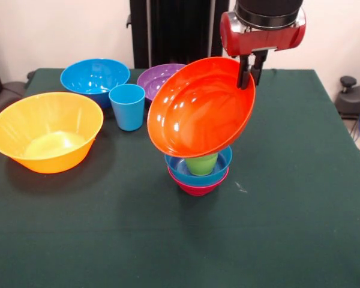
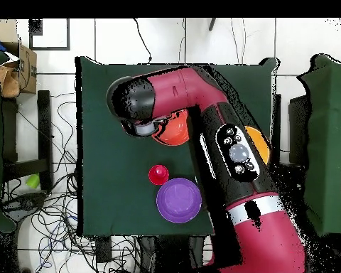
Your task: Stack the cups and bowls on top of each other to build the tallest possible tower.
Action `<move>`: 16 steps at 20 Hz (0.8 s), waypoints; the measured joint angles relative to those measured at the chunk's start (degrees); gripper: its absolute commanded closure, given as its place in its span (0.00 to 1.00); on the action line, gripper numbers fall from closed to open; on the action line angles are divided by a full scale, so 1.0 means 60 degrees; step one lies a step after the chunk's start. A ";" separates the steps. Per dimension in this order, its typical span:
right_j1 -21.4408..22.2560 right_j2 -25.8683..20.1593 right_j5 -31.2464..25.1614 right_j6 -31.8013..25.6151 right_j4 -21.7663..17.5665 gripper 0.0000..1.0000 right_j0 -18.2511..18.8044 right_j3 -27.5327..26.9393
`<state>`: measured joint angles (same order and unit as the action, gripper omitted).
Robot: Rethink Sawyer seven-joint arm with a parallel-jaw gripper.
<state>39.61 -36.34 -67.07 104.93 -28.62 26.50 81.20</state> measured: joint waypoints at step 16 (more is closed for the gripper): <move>0.0089 -0.0015 0.0002 -0.0024 -0.0073 1.00 0.0027 0.0047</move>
<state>40.15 -36.43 -67.06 104.79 -29.06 26.66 81.48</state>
